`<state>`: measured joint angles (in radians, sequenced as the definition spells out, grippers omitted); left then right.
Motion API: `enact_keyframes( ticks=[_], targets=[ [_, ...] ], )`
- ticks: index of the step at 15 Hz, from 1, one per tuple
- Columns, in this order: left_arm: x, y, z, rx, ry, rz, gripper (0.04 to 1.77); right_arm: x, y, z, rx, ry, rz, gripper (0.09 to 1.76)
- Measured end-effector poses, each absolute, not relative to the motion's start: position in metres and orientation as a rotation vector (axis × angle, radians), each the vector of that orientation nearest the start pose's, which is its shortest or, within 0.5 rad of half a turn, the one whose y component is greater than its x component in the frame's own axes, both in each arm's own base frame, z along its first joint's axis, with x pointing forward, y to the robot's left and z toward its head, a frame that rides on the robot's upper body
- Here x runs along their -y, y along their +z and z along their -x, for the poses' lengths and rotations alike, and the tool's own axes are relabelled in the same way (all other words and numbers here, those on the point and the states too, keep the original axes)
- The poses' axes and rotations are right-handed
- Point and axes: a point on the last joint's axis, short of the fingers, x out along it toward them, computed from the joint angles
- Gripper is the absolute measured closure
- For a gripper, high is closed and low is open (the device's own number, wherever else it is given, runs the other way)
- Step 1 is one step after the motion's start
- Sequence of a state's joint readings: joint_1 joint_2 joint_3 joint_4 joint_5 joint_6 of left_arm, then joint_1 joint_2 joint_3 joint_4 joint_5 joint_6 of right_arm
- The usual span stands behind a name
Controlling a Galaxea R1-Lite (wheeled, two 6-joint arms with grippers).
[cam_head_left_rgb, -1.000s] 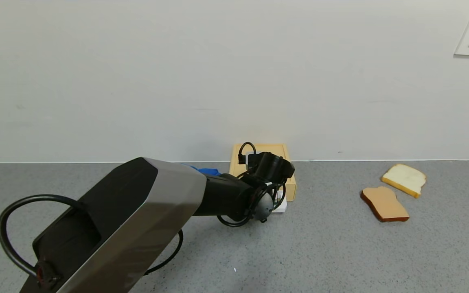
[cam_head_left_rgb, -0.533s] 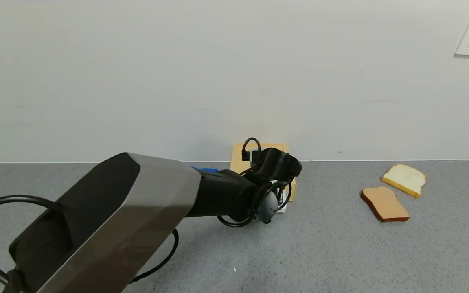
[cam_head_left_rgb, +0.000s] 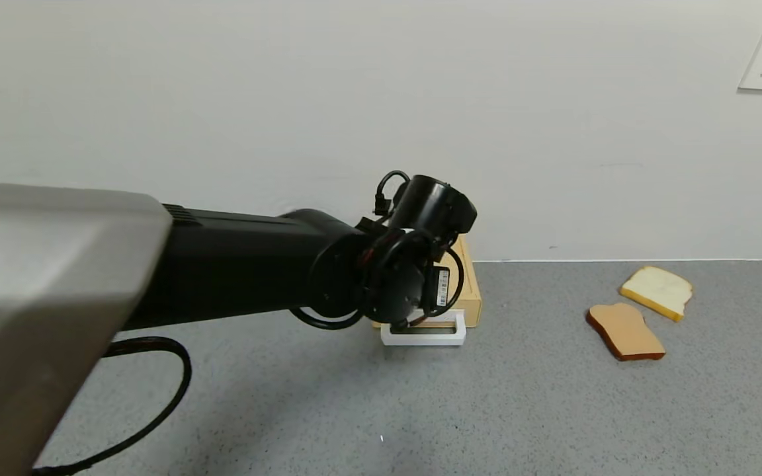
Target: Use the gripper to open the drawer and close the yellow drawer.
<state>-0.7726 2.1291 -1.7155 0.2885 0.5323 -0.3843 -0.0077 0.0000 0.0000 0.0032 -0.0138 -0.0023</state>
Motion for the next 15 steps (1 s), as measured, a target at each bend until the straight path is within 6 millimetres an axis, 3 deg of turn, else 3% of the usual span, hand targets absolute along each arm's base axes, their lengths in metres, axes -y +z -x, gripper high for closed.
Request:
enact_keyframes(
  ticks=[7, 12, 15],
  targets=[
    [0.221, 0.255, -0.288, -0.561, -0.361, -0.039, 1.70, 0.000, 0.075, 0.023, -0.003, -0.021, 0.003, 0.14],
    [0.161, 0.272, -0.263, -0.560, -0.398, -0.006, 1.67, 0.000, 0.075, 0.023, -0.003, -0.021, 0.003, 0.14],
    [0.132, 0.269, -0.246, -0.555, -0.449, -0.001, 1.17, 0.000, 0.075, 0.023, -0.003, -0.021, 0.003, 0.14]
  ],
)
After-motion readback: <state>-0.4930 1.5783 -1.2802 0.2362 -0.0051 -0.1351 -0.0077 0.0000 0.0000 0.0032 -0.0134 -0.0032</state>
